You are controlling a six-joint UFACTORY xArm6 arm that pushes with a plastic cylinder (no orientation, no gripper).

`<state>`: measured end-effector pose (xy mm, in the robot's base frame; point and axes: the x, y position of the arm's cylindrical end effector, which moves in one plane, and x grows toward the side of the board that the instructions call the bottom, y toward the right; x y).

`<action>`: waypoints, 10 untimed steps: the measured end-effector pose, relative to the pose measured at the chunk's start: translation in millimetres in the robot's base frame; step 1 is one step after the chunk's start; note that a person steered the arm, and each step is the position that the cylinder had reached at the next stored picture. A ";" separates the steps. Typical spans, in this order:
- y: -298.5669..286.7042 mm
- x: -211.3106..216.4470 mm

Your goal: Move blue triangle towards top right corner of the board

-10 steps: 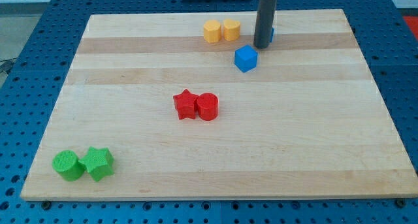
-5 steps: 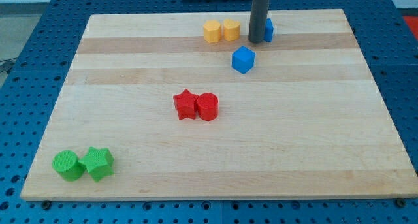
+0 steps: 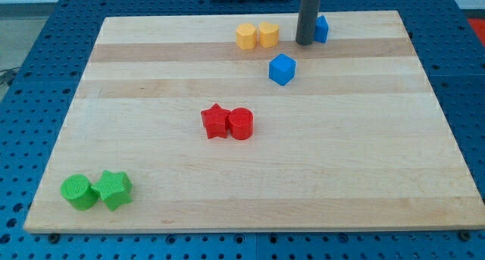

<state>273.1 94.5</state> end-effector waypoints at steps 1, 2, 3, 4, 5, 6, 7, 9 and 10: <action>-7.2 -6.9; -7.2 -25.7; -5.4 -37.2; 11.0 -38.4; 30.9 -36.9; 55.9 -33.5; 69.2 -33.9; 55.5 -35.7; 33.4 -36.9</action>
<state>236.2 127.9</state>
